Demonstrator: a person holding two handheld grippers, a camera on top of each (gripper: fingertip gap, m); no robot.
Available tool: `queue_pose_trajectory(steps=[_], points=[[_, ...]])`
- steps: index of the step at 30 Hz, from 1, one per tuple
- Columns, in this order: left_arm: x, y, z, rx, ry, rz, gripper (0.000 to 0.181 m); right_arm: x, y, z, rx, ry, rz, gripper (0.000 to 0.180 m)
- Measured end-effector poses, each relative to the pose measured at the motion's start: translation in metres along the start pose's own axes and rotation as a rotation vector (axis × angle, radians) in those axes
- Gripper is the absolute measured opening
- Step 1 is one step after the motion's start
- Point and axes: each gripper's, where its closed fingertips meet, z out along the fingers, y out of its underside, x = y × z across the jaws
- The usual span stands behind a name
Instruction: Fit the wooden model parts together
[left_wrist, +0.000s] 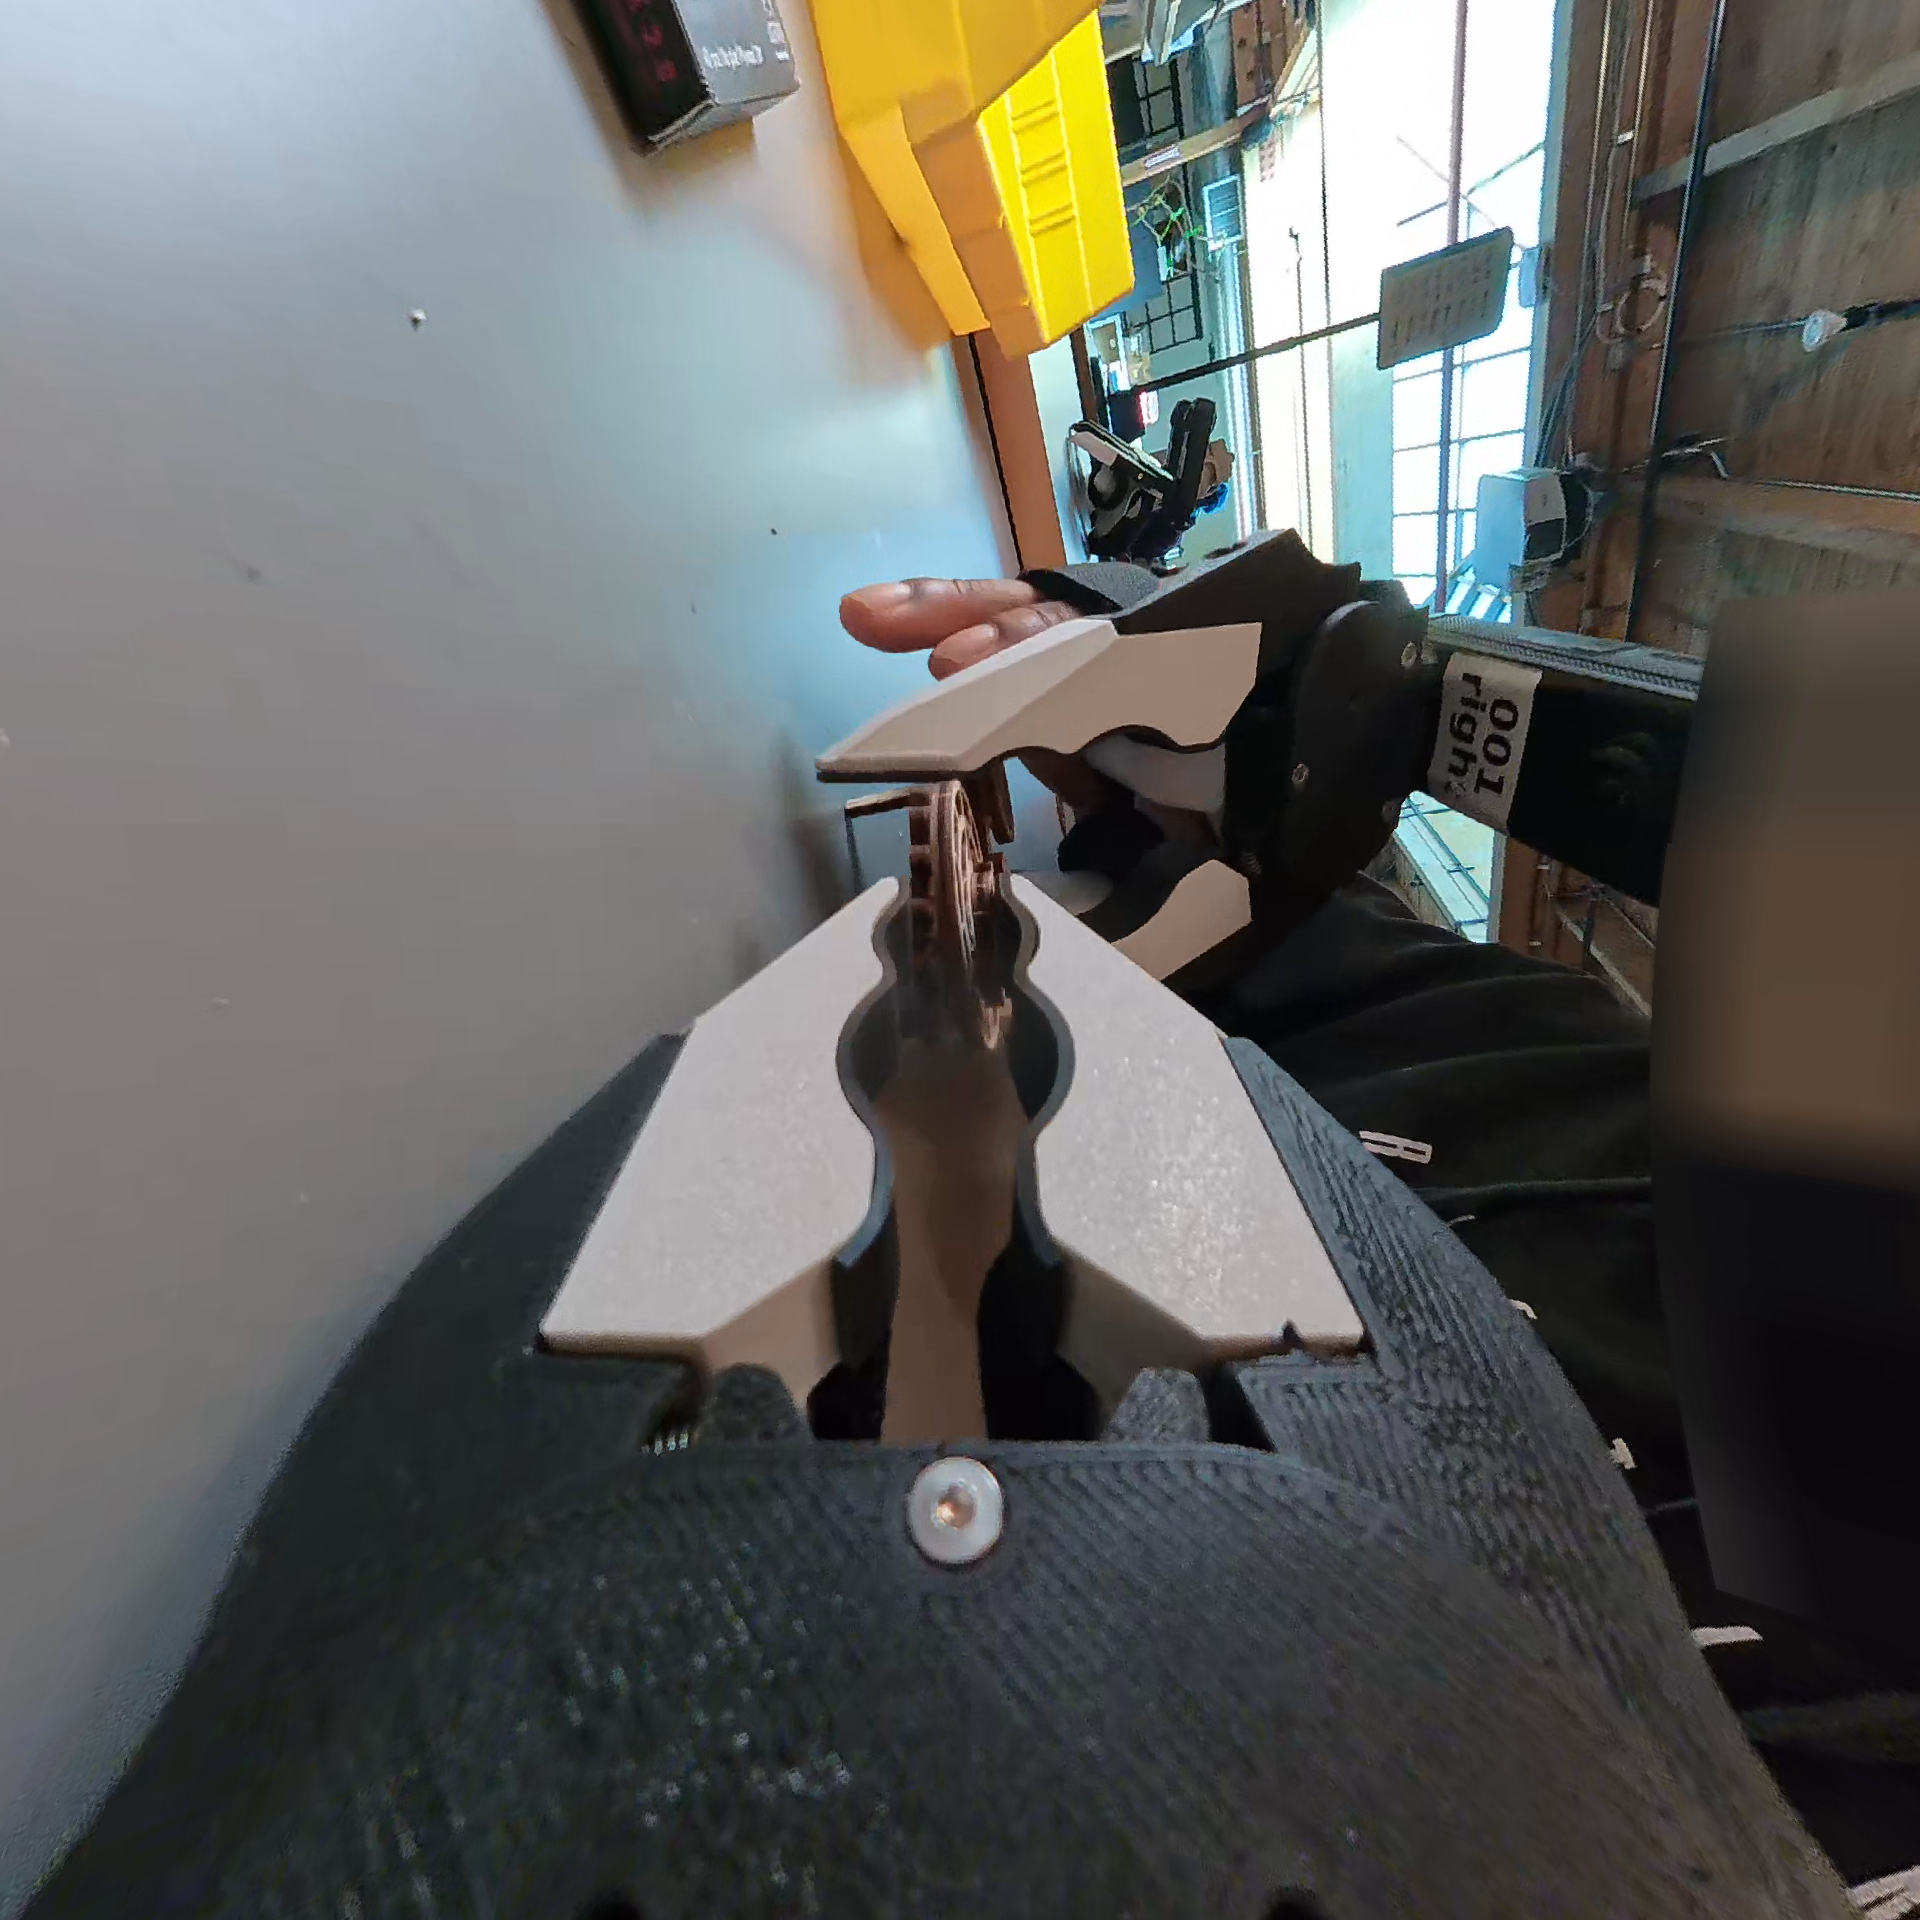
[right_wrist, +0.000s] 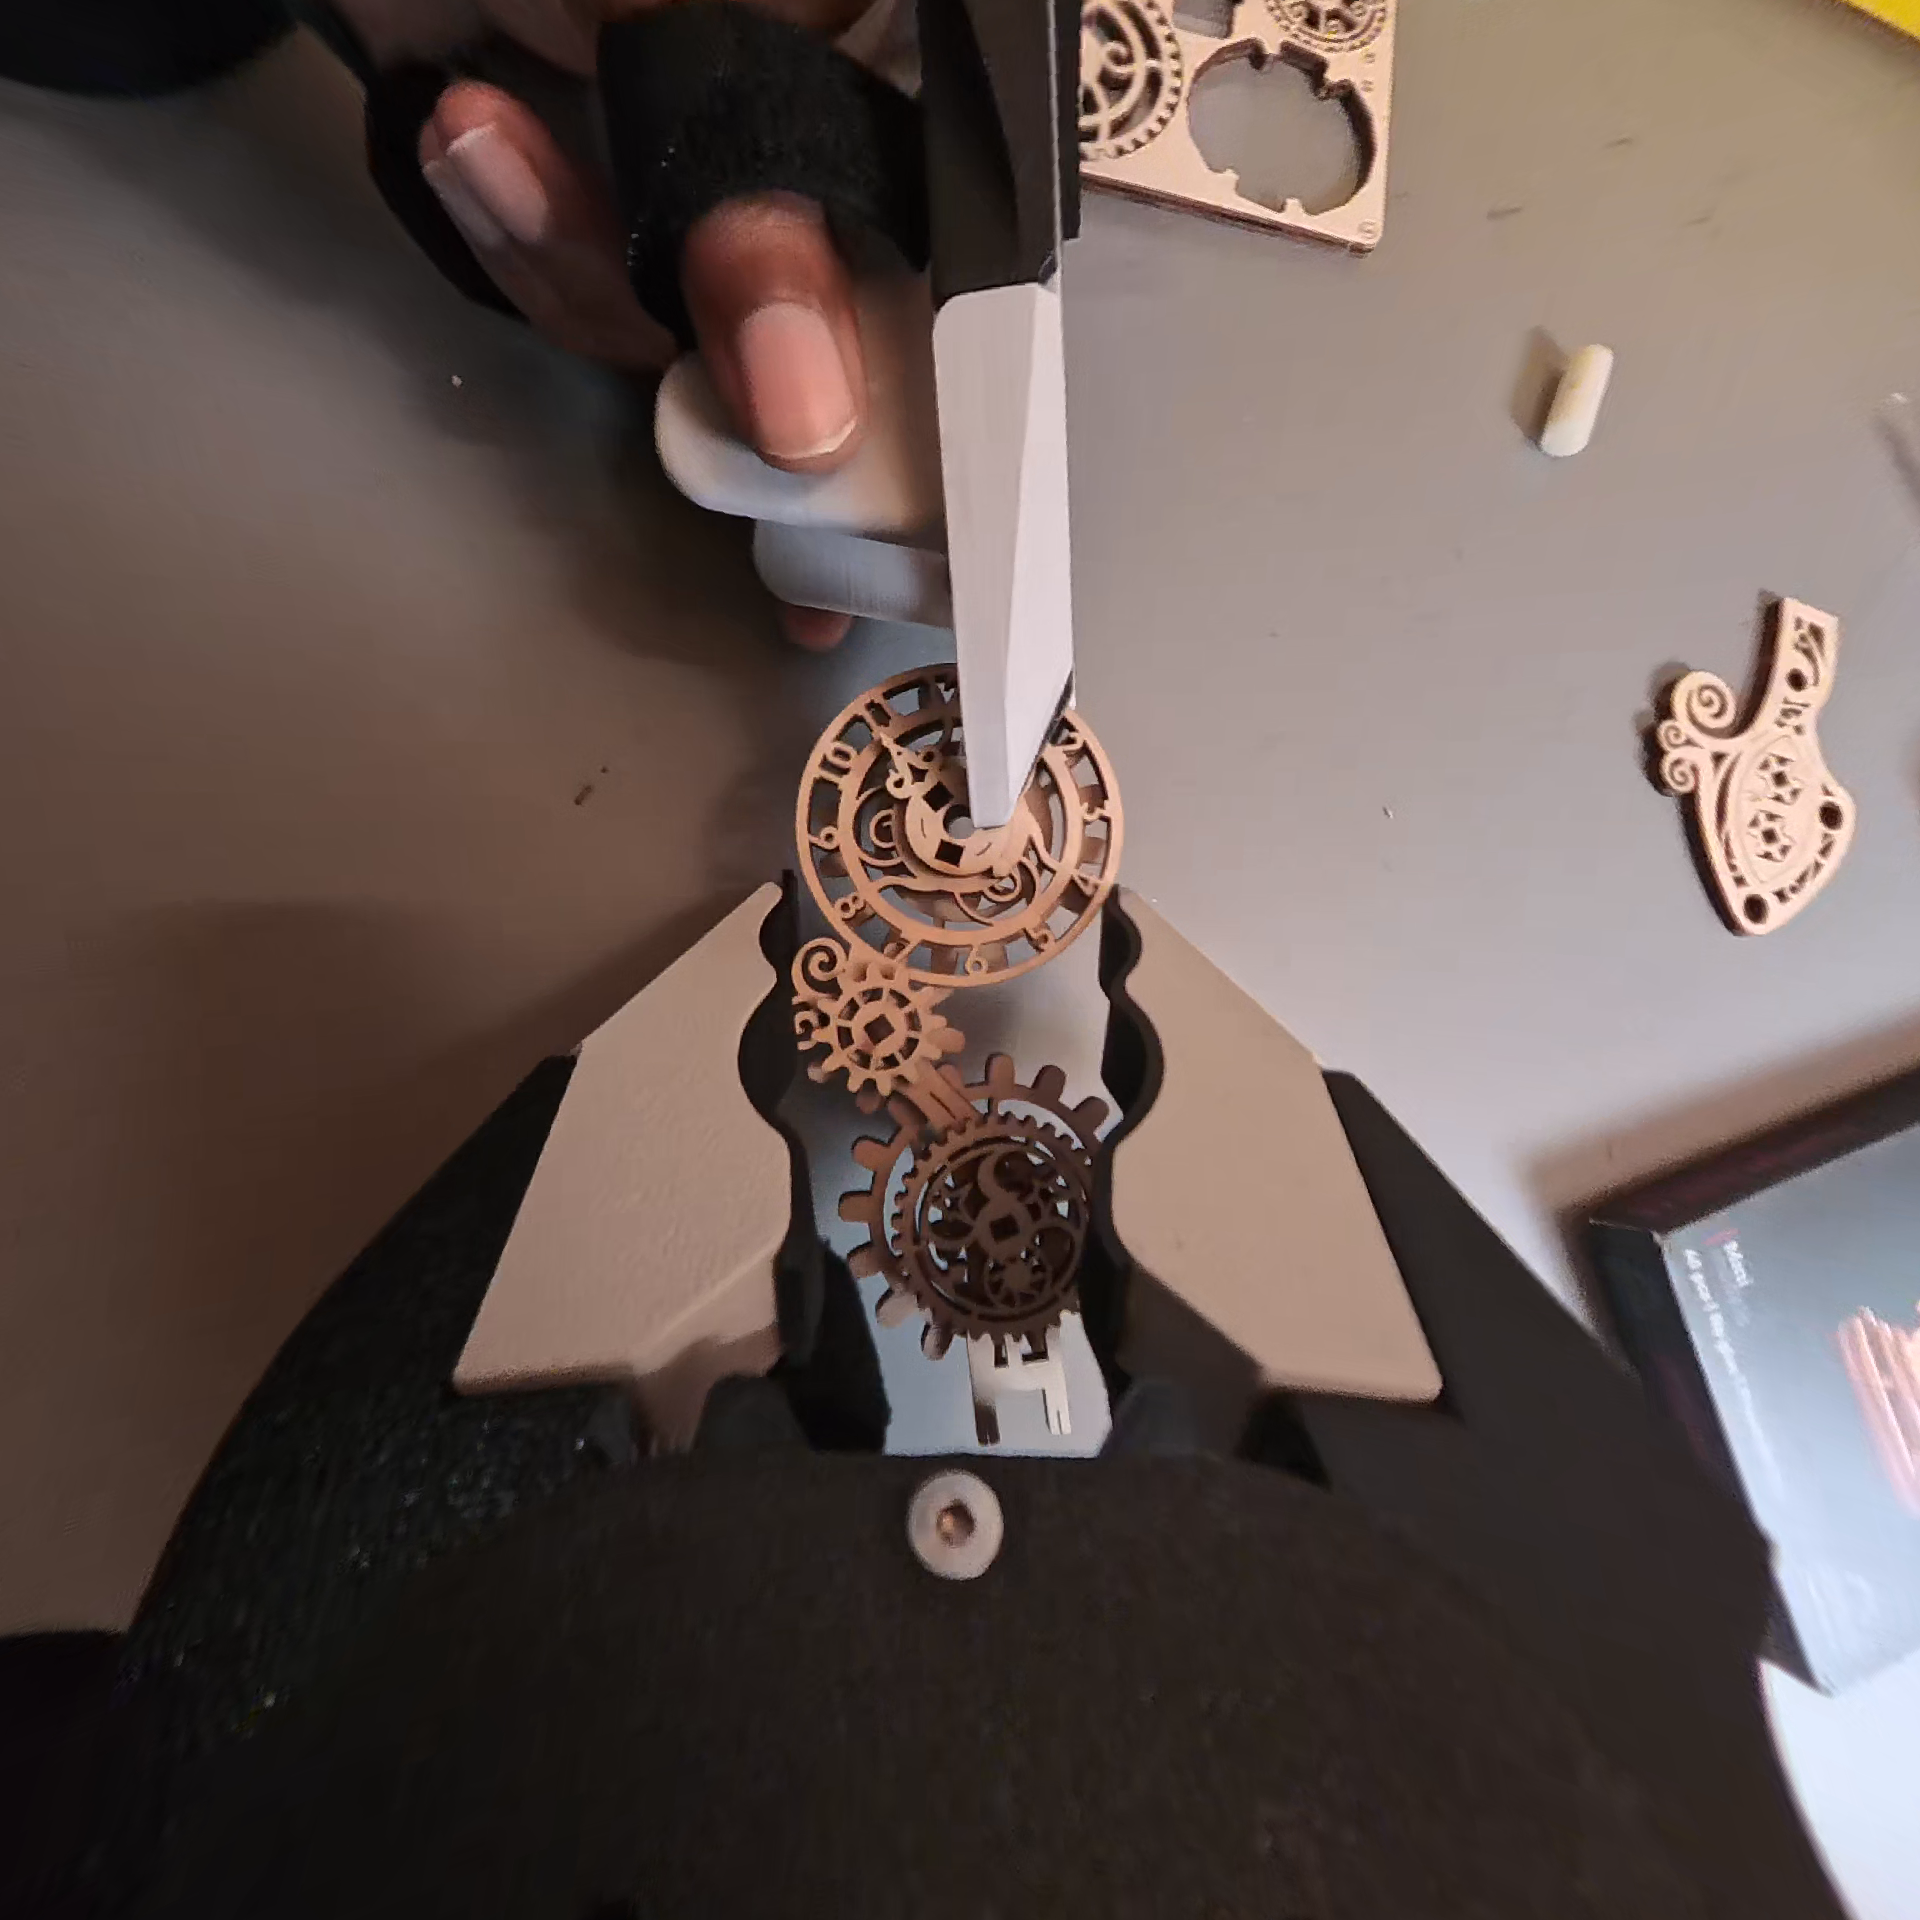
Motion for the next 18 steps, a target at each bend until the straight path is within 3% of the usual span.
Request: queue_pose_trajectory(steps=[18], points=[[-0.008,-0.004,-0.011,-0.044,-0.159,0.231,0.033,-0.005,0.004,-0.002,-0.054,-0.109,0.033,0.053]])
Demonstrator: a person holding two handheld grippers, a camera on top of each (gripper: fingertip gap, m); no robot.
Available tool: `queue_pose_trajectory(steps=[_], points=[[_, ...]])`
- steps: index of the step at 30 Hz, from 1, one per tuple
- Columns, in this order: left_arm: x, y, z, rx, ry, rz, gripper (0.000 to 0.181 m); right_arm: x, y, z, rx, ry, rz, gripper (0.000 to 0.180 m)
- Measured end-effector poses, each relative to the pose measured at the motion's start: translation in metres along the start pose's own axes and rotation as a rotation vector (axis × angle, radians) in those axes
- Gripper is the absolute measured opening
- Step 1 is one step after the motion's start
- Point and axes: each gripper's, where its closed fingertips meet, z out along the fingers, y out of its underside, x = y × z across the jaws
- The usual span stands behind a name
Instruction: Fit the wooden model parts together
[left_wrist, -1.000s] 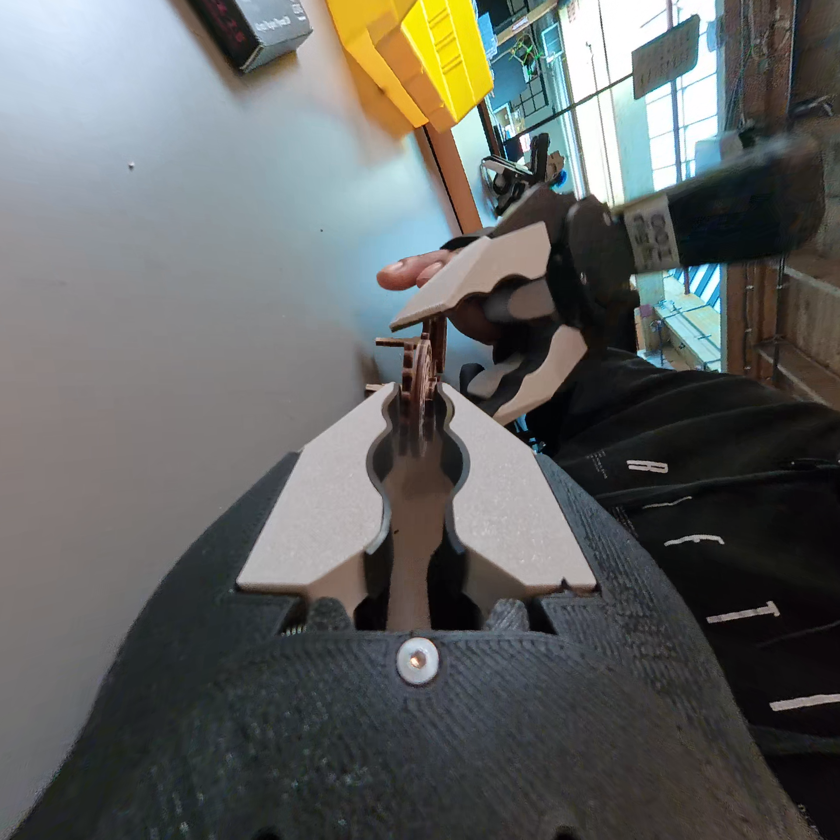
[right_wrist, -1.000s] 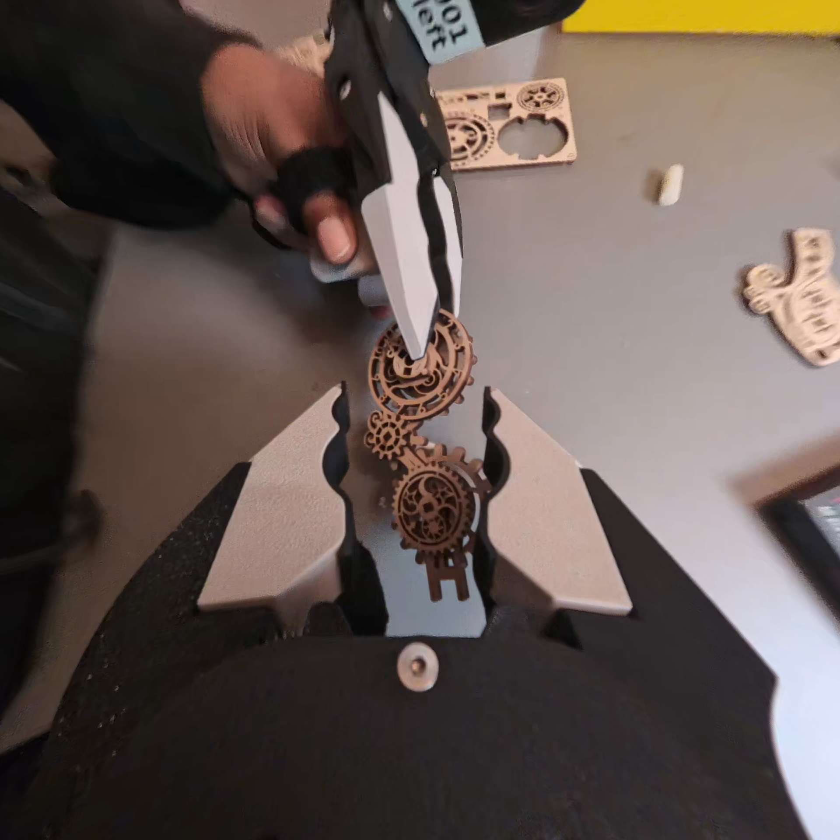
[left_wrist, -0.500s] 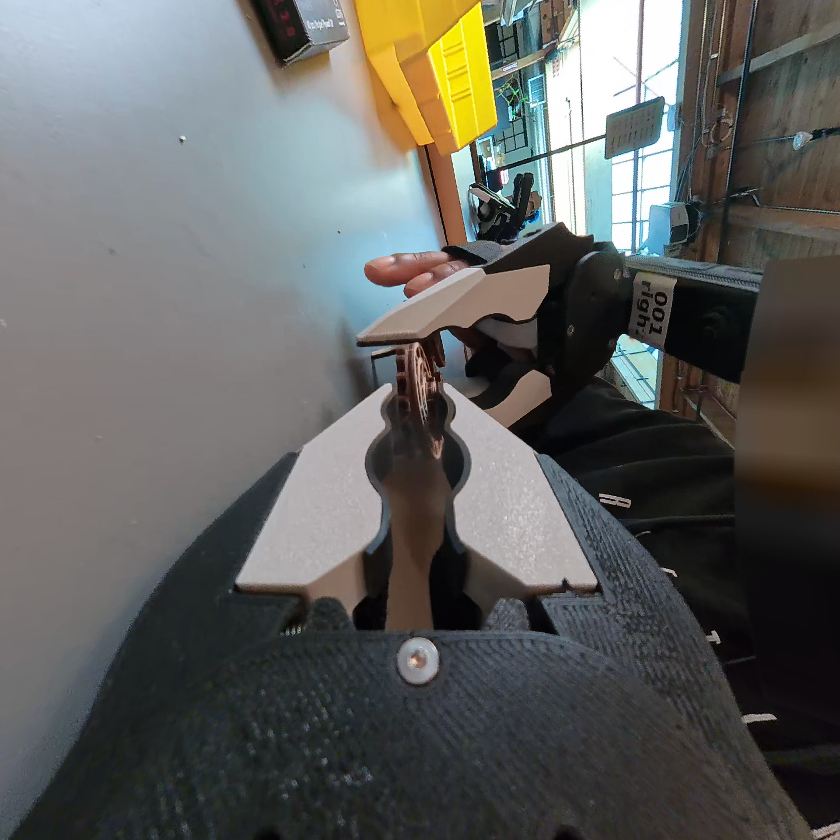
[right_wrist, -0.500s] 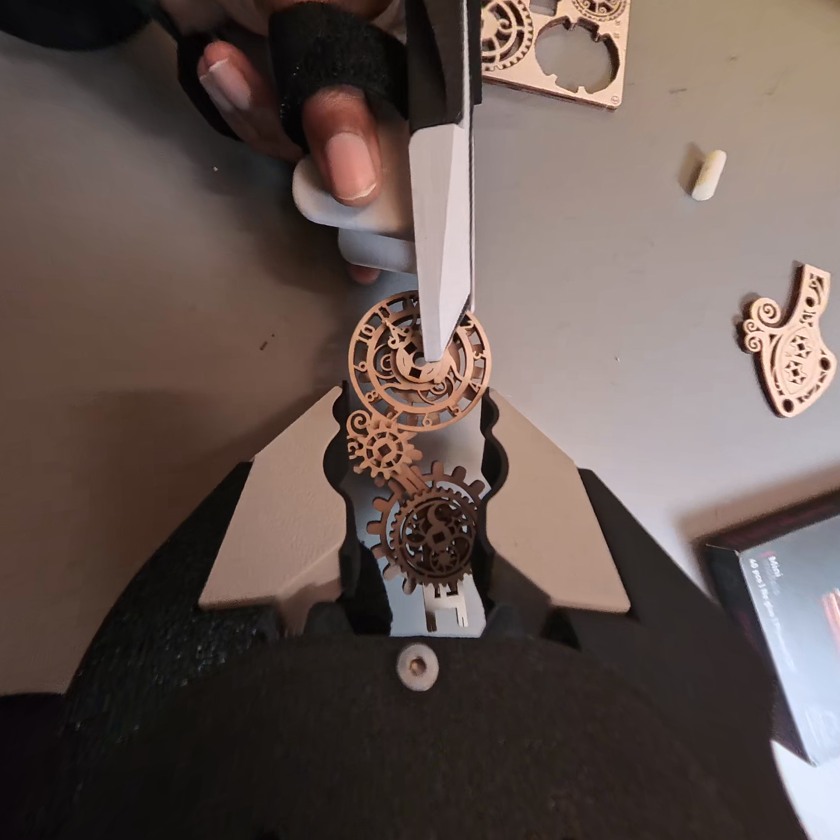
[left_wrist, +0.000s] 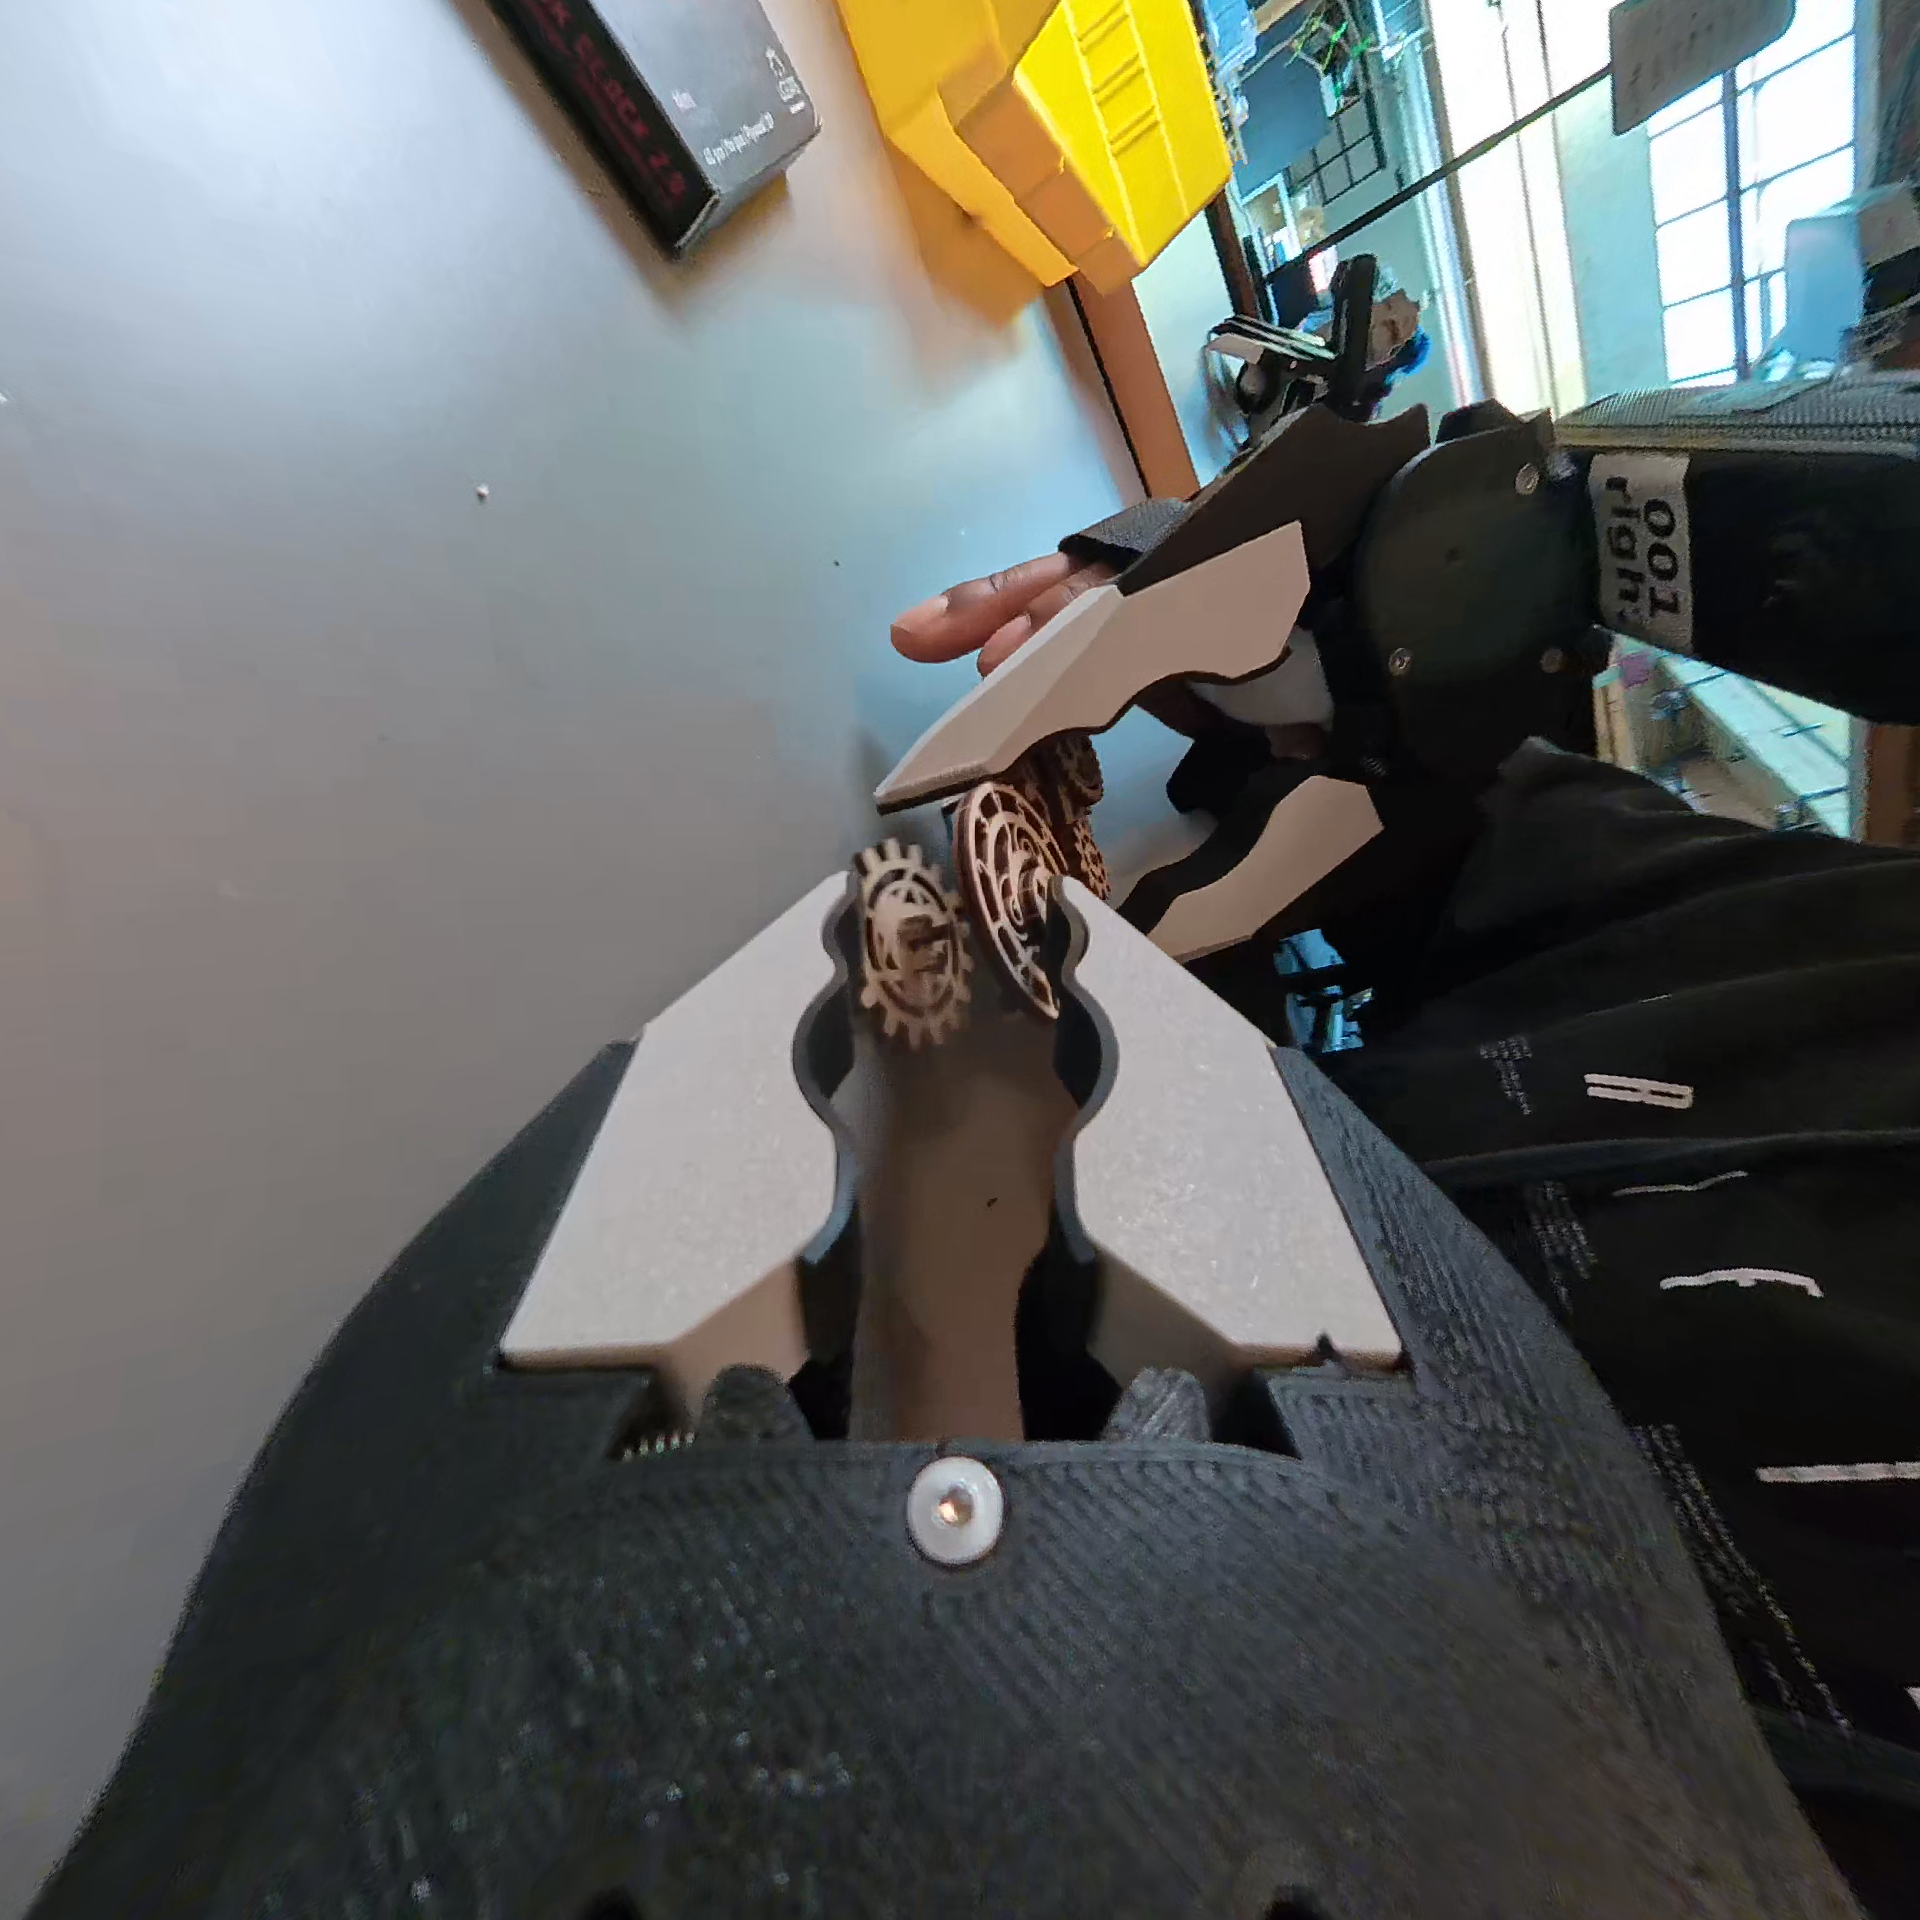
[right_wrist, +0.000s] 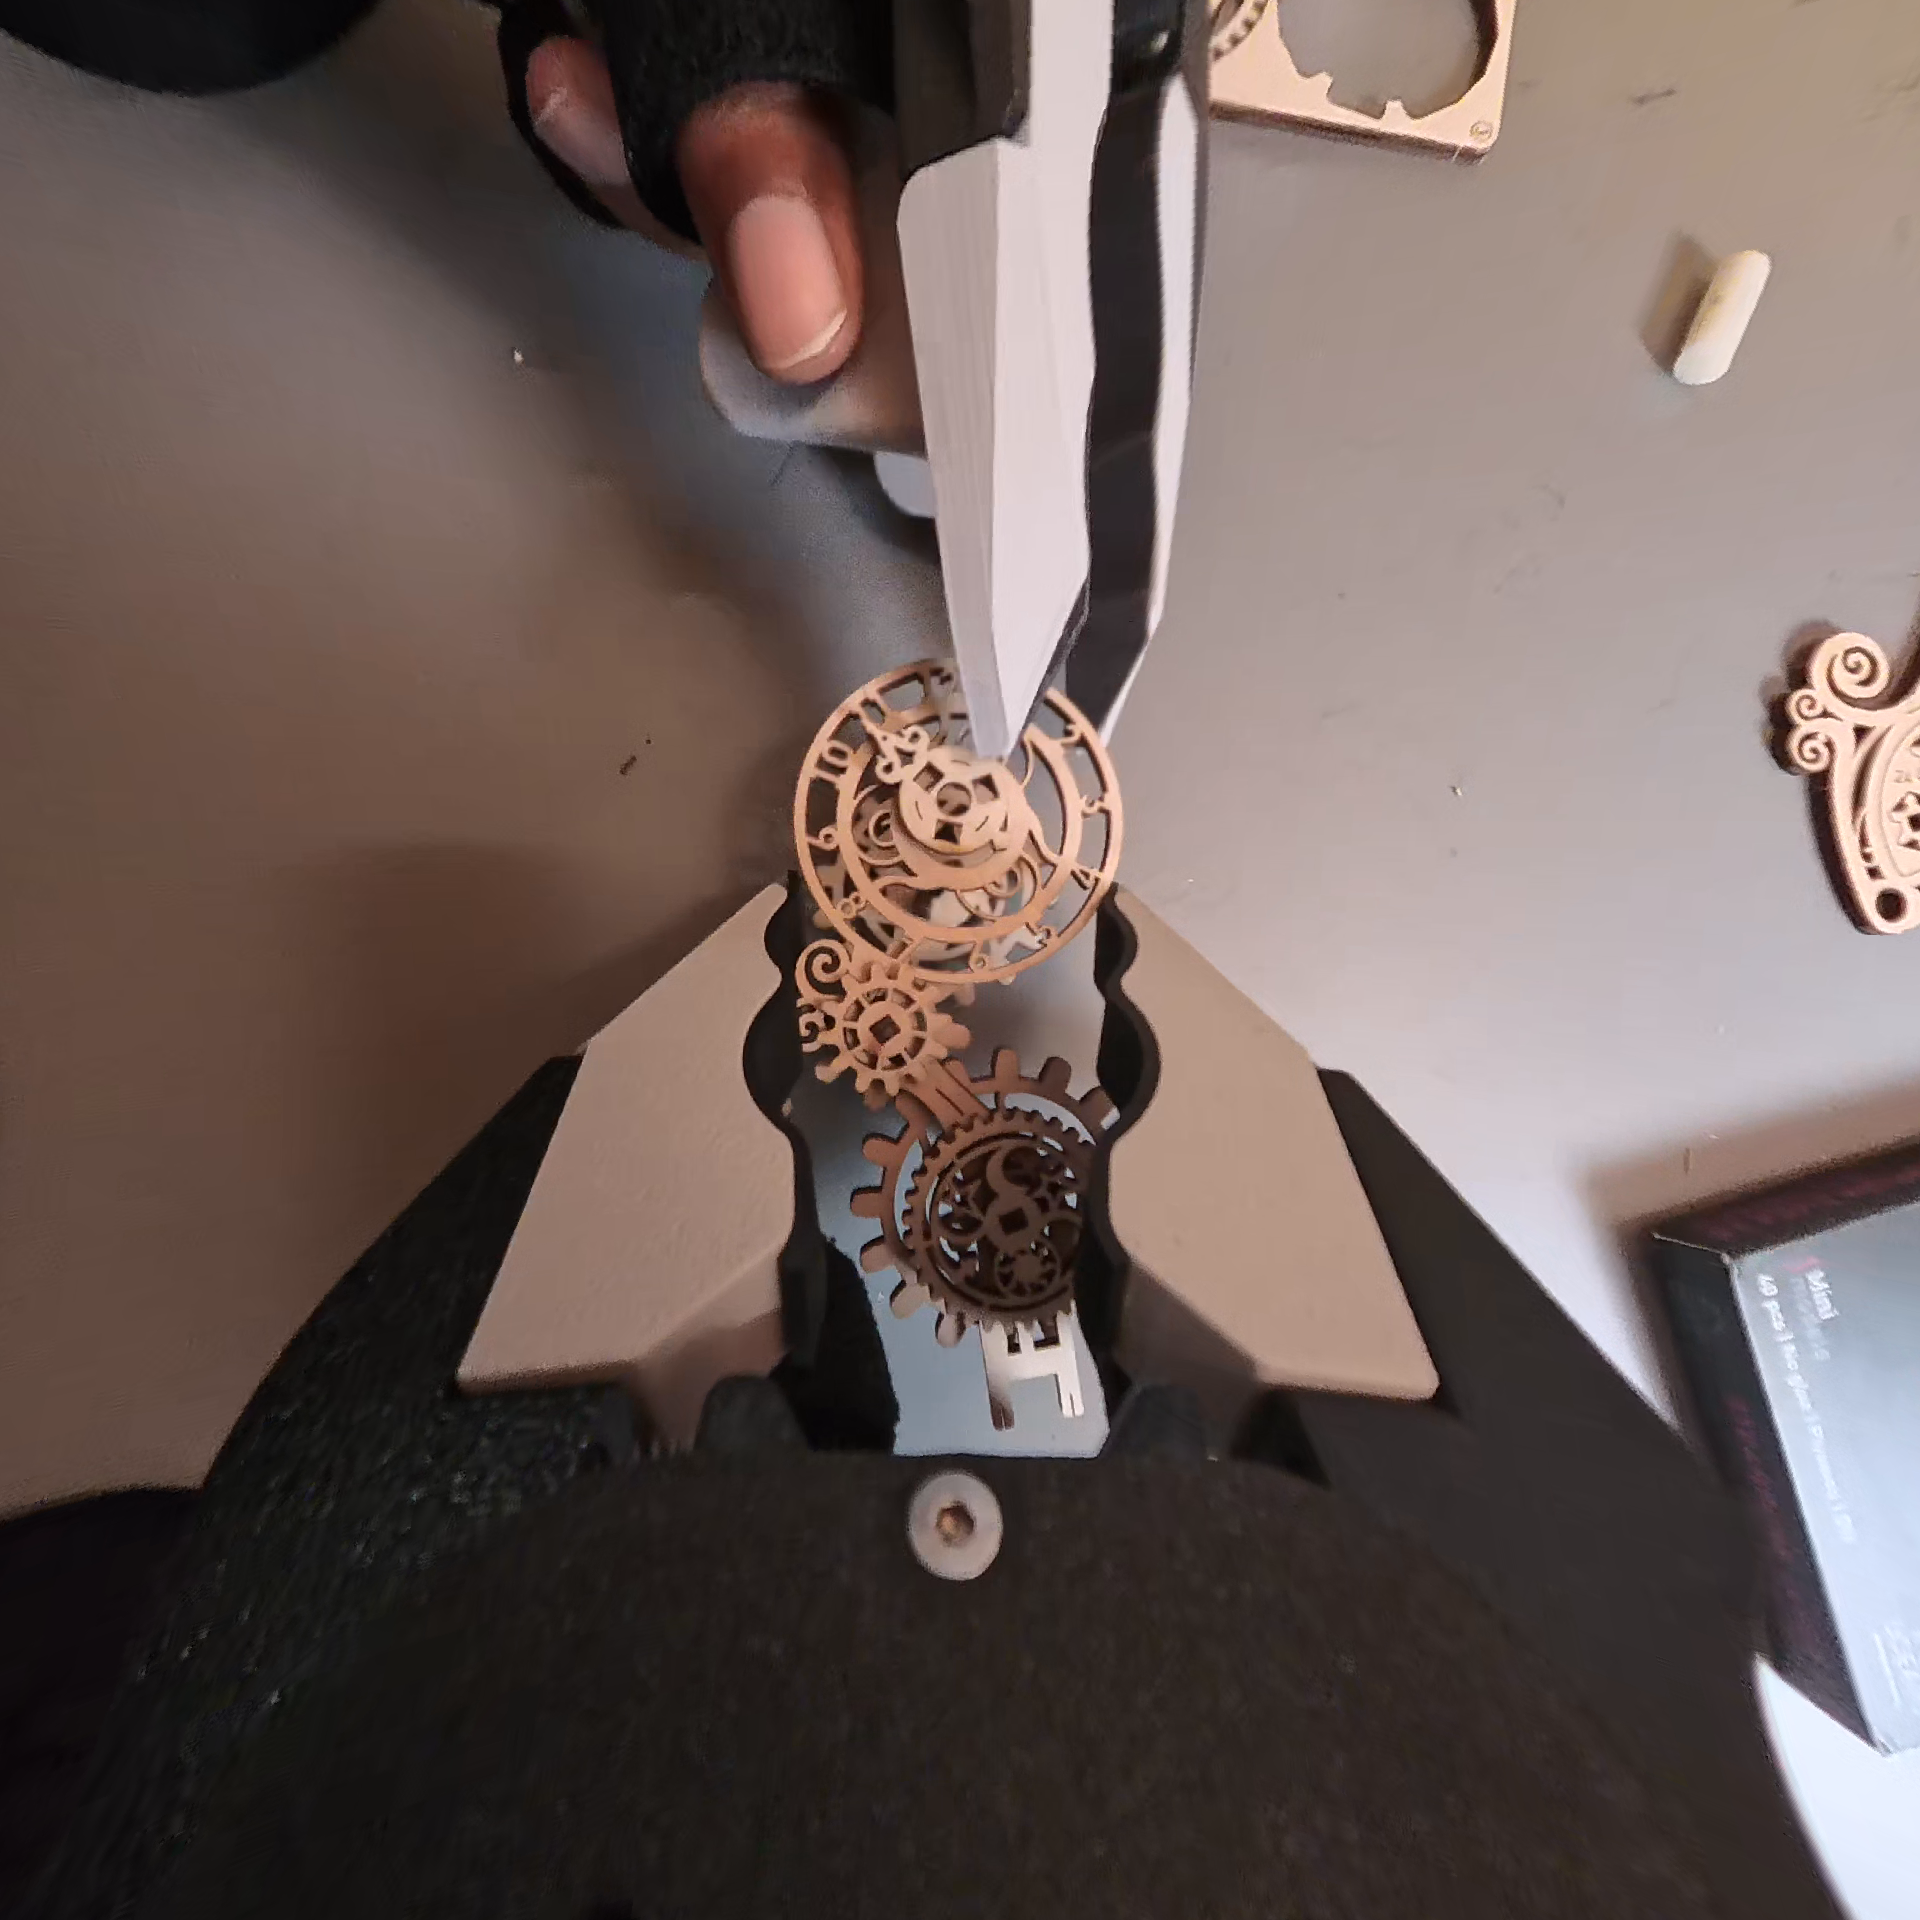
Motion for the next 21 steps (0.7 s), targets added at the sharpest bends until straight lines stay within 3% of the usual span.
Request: queue_pose_trajectory(steps=[21], points=[[0.002,0.021,0.0,-0.087,-0.11,0.385,0.037,-0.003,0.018,0.002,-0.339,-0.081,-0.056,0.058]])
